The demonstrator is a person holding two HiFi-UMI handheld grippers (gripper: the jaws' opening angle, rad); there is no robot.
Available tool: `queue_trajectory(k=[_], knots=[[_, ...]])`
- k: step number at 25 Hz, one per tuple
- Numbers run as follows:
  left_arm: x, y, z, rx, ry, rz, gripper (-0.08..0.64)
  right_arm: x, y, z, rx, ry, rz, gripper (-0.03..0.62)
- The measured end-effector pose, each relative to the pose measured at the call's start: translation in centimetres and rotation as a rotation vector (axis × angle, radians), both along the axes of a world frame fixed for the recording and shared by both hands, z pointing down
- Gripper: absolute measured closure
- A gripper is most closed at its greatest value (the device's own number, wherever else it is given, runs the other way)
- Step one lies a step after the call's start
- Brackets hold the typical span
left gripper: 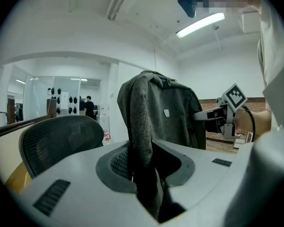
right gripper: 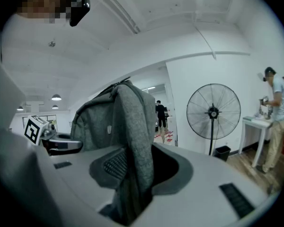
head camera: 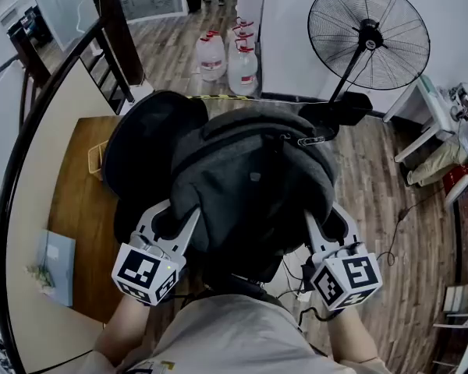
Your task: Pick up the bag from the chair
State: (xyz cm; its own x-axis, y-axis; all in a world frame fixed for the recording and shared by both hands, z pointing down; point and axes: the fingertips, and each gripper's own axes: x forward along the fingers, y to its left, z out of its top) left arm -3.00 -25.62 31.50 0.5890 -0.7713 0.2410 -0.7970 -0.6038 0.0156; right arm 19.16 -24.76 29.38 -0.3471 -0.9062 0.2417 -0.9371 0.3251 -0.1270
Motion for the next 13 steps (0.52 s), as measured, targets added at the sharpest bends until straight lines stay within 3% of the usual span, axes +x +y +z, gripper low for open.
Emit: queue_trajectory(k=[13], knots=[[0.69, 0.45, -0.29, -0.004, 0.012, -0.004, 0.466, 0.71, 0.57, -0.3, 0.004, 0.0, 0.004, 0.457]])
